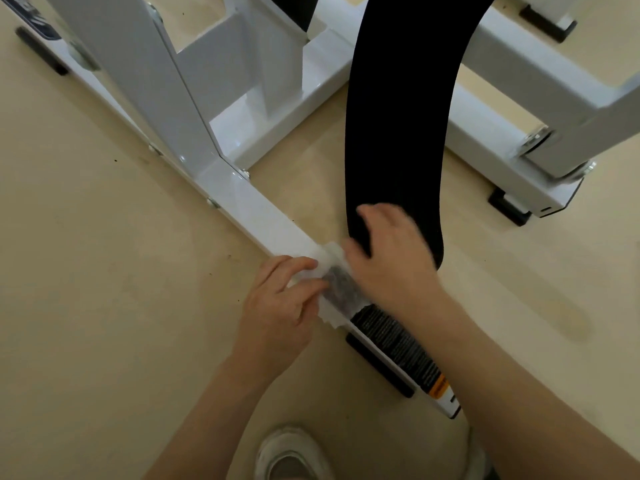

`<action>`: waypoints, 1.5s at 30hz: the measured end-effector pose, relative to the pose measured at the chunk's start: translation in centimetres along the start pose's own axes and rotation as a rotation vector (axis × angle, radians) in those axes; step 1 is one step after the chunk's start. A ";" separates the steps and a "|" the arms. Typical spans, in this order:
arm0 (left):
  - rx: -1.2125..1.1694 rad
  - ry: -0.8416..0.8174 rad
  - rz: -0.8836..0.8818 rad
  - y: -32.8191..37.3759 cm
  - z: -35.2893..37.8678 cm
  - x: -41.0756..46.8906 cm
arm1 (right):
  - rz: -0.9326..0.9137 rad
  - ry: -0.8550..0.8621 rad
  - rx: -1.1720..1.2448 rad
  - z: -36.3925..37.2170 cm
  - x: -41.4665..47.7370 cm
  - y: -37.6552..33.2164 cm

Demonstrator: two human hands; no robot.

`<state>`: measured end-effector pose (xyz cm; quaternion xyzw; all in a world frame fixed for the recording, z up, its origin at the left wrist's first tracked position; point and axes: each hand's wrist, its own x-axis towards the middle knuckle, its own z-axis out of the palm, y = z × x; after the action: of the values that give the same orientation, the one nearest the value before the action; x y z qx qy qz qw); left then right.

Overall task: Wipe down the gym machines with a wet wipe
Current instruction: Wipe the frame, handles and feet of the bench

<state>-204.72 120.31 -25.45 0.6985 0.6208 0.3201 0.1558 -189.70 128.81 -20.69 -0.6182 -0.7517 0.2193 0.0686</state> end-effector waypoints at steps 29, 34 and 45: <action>0.115 -0.036 0.052 0.0 0.7 0.1 | -0.023 -0.096 -0.272 5.0 -4.2 -0.8; 0.016 0.067 -0.226 -2.6 -1.1 1.3 | -0.209 -0.143 -0.303 6.7 3.1 -6.3; 0.273 -0.256 -0.156 -3.9 -4.8 3.3 | -0.181 -0.401 0.143 5.8 7.3 -6.2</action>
<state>-210.68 123.34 -23.42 0.6981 0.6857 0.1284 0.1614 -199.14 133.51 -24.54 -0.4858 -0.7852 0.3835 -0.0190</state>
